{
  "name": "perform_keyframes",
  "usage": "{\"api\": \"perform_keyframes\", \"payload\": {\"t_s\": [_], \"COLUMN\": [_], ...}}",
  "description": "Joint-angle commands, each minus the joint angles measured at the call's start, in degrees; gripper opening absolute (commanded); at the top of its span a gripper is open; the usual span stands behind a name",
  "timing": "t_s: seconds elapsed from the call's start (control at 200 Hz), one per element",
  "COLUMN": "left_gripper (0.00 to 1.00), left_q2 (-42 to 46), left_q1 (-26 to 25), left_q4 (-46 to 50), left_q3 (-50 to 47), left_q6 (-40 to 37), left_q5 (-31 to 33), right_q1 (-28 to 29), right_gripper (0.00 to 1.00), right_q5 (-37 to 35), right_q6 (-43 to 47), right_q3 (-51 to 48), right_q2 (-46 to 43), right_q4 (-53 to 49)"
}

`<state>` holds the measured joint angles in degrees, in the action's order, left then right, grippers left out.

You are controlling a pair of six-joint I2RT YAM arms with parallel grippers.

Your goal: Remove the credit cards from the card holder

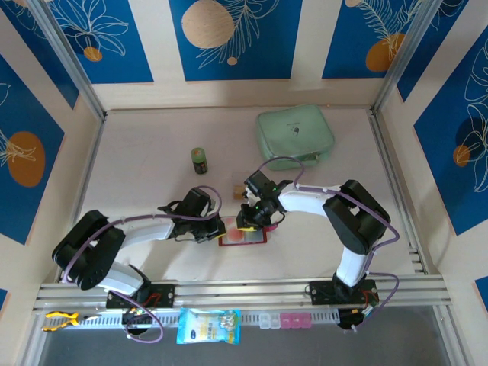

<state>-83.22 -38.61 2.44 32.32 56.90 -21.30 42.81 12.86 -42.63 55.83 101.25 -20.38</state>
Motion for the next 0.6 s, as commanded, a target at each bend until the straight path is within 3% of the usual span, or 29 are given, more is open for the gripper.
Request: {"api": "perform_keyframes", "payload": {"t_s": [0.0, 0.59], "left_gripper": [0.07, 0.07], "left_q2": [-0.21, 1.87], "left_q1": [0.53, 0.47], "left_q4": [3.85, 5.10], "left_q3": [0.78, 2.75], "left_q6": [-0.83, -1.40], "left_q5": [1.89, 1.38], "right_q1": [0.52, 0.74], "right_gripper": [0.23, 0.23], "right_q5": [-1.35, -1.71], "right_q6": [1.28, 2.03], "right_q3": [1.25, 1.91], "right_q2": [-0.96, -2.66], "right_q4": [-3.04, -3.79]}}
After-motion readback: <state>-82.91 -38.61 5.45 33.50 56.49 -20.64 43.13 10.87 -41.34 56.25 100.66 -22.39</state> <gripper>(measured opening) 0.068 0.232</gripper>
